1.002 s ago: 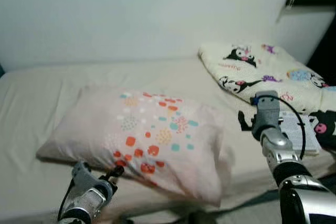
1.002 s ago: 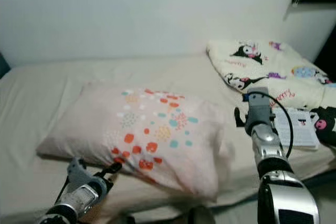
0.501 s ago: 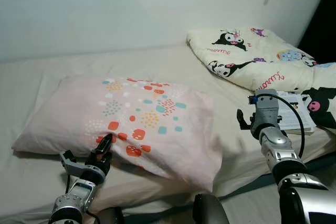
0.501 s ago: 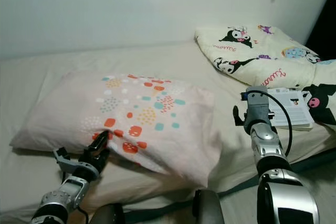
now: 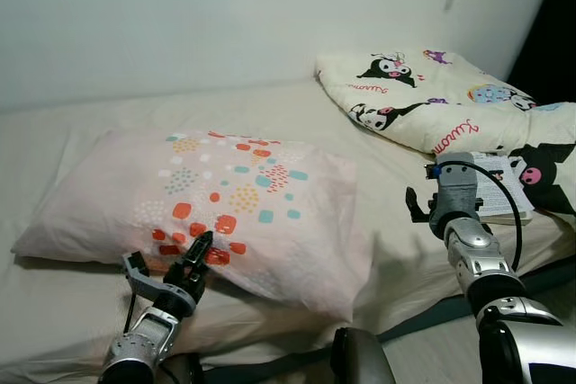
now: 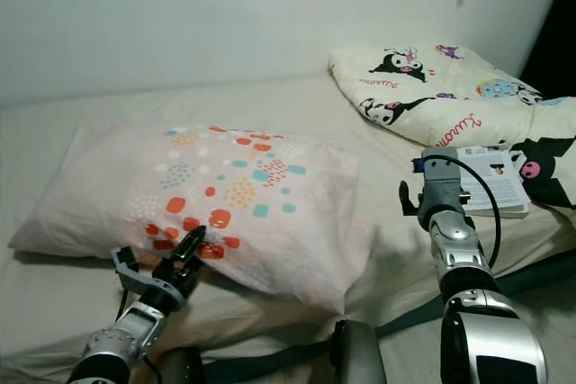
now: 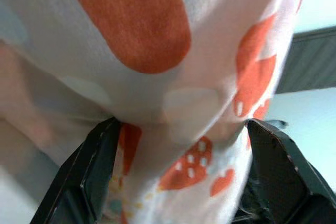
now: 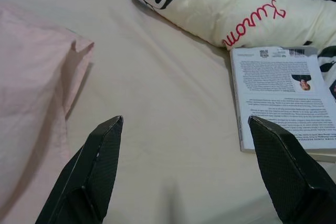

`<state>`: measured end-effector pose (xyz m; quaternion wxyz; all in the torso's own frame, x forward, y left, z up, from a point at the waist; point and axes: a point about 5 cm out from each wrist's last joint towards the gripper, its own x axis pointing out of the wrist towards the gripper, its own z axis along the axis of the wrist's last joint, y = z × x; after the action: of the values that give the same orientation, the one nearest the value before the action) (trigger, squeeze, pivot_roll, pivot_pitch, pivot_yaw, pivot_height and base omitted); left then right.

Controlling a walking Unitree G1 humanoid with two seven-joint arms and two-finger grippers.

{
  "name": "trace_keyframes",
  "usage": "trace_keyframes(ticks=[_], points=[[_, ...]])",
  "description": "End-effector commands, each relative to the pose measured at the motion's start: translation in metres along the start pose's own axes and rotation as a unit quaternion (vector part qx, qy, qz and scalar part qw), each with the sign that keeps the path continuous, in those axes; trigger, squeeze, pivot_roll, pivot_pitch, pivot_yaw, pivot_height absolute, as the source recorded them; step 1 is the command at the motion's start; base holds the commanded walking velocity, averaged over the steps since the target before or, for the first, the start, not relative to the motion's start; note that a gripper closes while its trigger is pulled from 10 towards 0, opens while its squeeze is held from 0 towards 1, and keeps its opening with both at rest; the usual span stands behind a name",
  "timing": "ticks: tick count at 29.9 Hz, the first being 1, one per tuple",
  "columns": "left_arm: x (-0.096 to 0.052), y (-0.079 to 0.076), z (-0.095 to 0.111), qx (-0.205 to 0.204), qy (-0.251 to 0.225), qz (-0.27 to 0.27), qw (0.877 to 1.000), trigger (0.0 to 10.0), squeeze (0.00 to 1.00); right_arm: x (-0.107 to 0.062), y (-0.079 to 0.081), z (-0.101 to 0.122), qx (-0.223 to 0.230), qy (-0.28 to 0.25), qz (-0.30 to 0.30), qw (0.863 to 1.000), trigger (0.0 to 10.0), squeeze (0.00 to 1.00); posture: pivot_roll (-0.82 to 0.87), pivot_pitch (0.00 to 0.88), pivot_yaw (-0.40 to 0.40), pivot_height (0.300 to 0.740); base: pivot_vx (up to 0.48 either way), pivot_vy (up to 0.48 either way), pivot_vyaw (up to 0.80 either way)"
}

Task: Clean up the room

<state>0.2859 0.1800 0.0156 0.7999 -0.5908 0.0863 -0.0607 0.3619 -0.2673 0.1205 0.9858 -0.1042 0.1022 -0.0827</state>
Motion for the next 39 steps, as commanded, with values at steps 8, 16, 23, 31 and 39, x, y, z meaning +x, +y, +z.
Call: trace_keyframes(ticks=[8,16,23,31,39], points=[[0.024,-0.024,0.018,0.015,-0.085,0.009,0.996,10.0,0.00,0.003,0.010,0.010,-0.001,-0.020,0.019,1.000,10.0,0.00,-0.05,0.000,-0.033,0.430,0.000,0.000,0.00],[0.035,-0.033,0.032,0.006,-0.124,0.023,0.992,10.0,0.00,0.002,0.018,0.007,-0.010,-0.018,0.031,0.999,10.0,0.00,-0.05,0.000,-0.034,0.400,0.000,0.000,0.00],[0.039,-0.034,0.028,0.037,-0.122,0.049,0.991,10.0,0.00,0.003,0.021,0.011,-0.007,-0.029,0.039,0.999,10.0,0.00,-0.06,0.000,-0.037,0.395,0.000,0.000,0.00],[0.050,-0.044,0.022,0.044,-0.139,0.063,0.987,10.0,0.00,0.003,0.029,0.017,0.003,-0.049,0.059,0.997,10.0,0.00,-0.07,0.000,-0.040,0.395,0.000,0.000,0.00],[0.069,-0.068,0.026,0.066,-0.139,0.056,0.986,10.0,0.00,0.003,0.035,0.019,0.004,-0.055,0.068,0.996,10.0,0.00,-0.08,0.000,-0.037,0.395,0.000,0.000,0.00]])
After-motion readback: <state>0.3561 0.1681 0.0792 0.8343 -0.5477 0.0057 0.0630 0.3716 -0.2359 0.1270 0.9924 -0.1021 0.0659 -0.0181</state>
